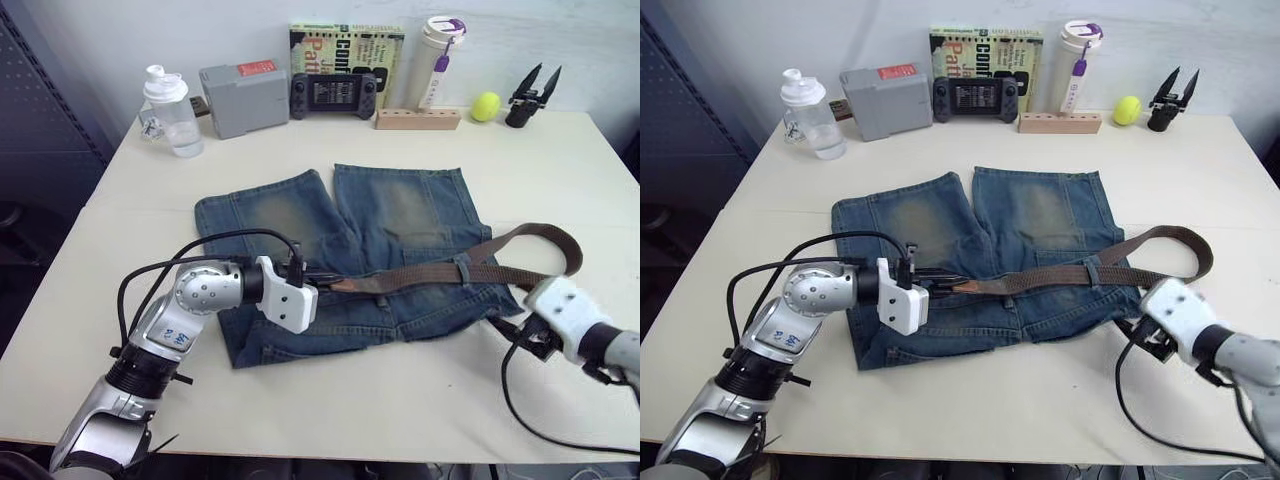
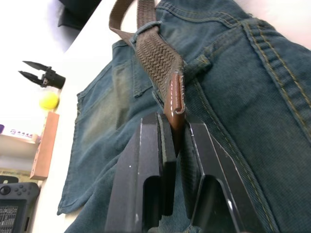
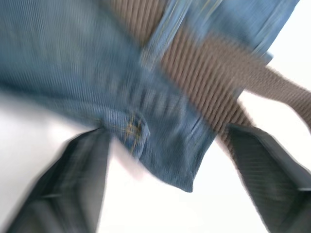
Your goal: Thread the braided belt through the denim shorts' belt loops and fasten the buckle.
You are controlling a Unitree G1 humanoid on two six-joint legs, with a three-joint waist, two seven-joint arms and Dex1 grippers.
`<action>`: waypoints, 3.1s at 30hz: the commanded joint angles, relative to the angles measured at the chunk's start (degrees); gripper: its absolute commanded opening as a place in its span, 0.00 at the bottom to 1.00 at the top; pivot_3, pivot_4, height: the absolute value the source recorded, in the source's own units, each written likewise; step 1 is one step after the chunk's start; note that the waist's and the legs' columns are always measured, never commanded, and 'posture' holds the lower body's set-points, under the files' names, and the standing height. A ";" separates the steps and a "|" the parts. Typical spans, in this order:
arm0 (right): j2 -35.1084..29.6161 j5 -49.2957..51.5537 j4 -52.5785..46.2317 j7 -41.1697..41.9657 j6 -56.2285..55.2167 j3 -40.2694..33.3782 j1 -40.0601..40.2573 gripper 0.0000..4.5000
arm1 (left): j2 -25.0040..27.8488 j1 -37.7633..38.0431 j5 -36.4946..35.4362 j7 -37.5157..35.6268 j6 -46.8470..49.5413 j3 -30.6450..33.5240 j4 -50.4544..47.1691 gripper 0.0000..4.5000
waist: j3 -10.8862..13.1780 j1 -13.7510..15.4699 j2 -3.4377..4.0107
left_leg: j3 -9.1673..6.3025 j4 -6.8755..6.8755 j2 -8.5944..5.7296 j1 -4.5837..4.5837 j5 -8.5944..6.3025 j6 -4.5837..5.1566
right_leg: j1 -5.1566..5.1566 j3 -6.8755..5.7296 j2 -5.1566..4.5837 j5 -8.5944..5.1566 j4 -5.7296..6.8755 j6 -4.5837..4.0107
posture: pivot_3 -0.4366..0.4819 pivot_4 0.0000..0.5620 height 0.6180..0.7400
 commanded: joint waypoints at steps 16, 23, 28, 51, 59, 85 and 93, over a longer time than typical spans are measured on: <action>27.05 88.00 -2.25 -68.83 3.17 17.61 -12.05 0.98 | -1.61 2.80 6.65 11.47 -8.96 2.21 -3.09 0.07 | 0.06 -0.49 0.15 | -0.25 -0.03 -0.06 -0.04 0.02 -0.04 | 0.02 -0.18 -0.05 0.00 -0.02 -0.05 | 0.48 0.27 0.88; 33.88 88.00 -4.37 -77.93 -3.33 17.08 -14.11 0.98 | -1.16 2.57 6.80 11.46 -9.10 2.24 -2.63 0.07 | 0.07 -0.40 0.23 | -0.08 -0.06 -0.03 -0.10 0.02 -0.04 | -0.01 -0.19 -0.09 0.00 -0.07 -0.05 | 0.48 0.27 0.88; 32.28 88.00 -5.11 -79.07 -4.56 16.35 -13.96 0.98 | -1.20 2.34 6.58 11.26 -8.90 2.03 -2.81 0.07 | 0.06 -0.78 0.28 | 0.01 -0.12 0.01 -0.07 0.02 -0.04 | -0.04 -0.18 -0.04 -0.01 -0.05 -0.08 | 0.48 0.27 0.88; 33.44 87.93 -3.99 -76.94 -8.97 16.63 -13.23 0.00 | -0.60 4.52 0.47 6.87 -3.08 1.56 -5.38 0.45 | 0.06 -1.65 0.28 | 0.03 -0.26 0.09 -0.21 0.02 -0.03 | -0.60 0.19 -0.06 -0.01 0.10 -0.08 | 0.48 0.27 0.88; 27.27 88.00 2.96 -69.23 -4.17 7.13 -15.92 0.00 | 4.84 16.89 -21.30 -2.22 22.97 6.11 -19.46 0.70 | 0.11 -1.66 0.37 | 0.02 -0.26 0.20 -0.21 0.01 -0.03 | -0.63 0.30 -0.10 -0.01 0.10 -0.08 | 0.48 0.27 0.88; 23.46 72.93 7.15 -55.90 3.34 9.80 -12.62 0.00 | 4.14 21.70 -30.24 0.73 38.95 11.61 -27.32 0.70 | 0.13 -1.61 0.51 | 0.12 -0.28 0.06 -0.19 0.01 -0.02 | -0.65 0.40 -0.02 -0.02 0.10 -0.09 | 0.48 0.27 0.88; 20.11 67.06 5.06 -51.64 3.03 6.78 -13.71 0.00 | 3.65 20.90 -29.29 1.33 38.38 11.44 -26.49 0.70 | 0.13 -1.56 0.51 | 0.13 -0.28 0.02 -0.19 0.01 -0.03 | -0.64 0.40 -0.02 -0.02 0.09 -0.09 | 0.48 0.27 0.88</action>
